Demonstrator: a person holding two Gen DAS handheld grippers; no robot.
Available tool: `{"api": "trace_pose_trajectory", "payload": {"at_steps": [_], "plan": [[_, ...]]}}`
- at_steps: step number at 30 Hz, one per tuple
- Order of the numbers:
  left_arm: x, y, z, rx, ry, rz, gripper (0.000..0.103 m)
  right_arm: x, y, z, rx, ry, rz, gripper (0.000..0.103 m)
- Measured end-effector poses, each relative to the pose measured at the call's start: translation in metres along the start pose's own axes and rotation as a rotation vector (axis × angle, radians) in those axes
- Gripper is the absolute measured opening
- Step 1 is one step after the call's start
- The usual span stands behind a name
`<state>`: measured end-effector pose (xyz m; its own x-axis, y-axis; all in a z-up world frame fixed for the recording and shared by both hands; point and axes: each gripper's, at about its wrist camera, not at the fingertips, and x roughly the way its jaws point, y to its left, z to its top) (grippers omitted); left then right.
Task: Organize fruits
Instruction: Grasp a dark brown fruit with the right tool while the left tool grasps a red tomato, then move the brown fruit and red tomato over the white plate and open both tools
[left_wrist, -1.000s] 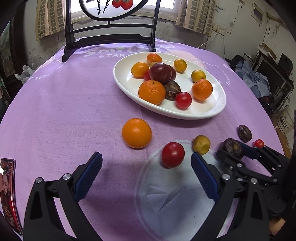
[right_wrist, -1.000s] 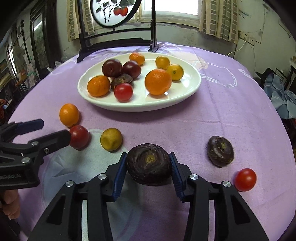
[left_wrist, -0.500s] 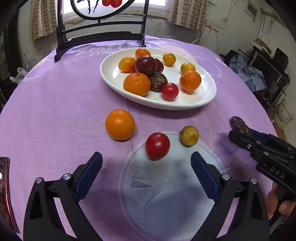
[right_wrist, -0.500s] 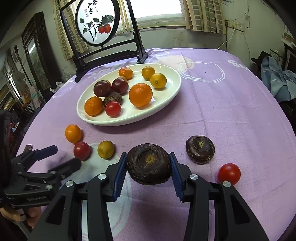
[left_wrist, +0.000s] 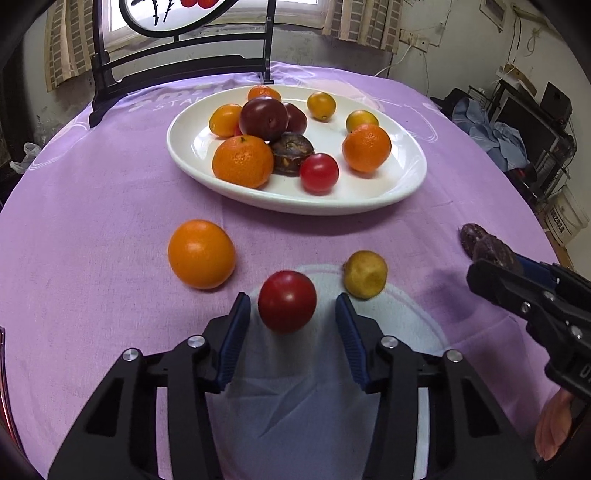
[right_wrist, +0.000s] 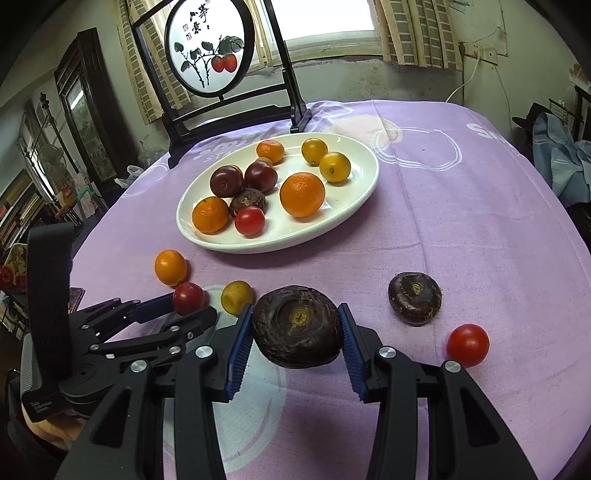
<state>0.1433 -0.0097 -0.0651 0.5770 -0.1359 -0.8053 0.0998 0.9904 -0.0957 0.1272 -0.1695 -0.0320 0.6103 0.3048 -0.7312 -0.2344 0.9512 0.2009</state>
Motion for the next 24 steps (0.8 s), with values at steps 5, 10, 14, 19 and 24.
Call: {"api": "trace_pose_trajectory", "payload": {"at_steps": [5, 10, 14, 19, 24], "plan": [[0.002, -0.001, 0.0, 0.037, -0.046, 0.03, 0.029, 0.002, -0.001, 0.0, -0.001, 0.004, -0.006, 0.046], [-0.005, 0.001, -0.003, 0.027, -0.036, 0.0, 0.029, 0.004, 0.0, -0.001, -0.012, -0.003, -0.015, 0.046], [-0.035, -0.003, 0.001, 0.056, -0.118, 0.0, 0.028, -0.002, 0.0, -0.001, -0.016, -0.029, -0.008, 0.046], [-0.069, -0.01, 0.005, 0.086, -0.162, -0.027, 0.028, -0.018, -0.008, 0.006, 0.044, -0.061, 0.048, 0.046], [-0.089, -0.013, 0.025, 0.13, -0.189, -0.024, 0.028, -0.035, 0.002, 0.027, 0.015, -0.057, 0.128, 0.046]]}}
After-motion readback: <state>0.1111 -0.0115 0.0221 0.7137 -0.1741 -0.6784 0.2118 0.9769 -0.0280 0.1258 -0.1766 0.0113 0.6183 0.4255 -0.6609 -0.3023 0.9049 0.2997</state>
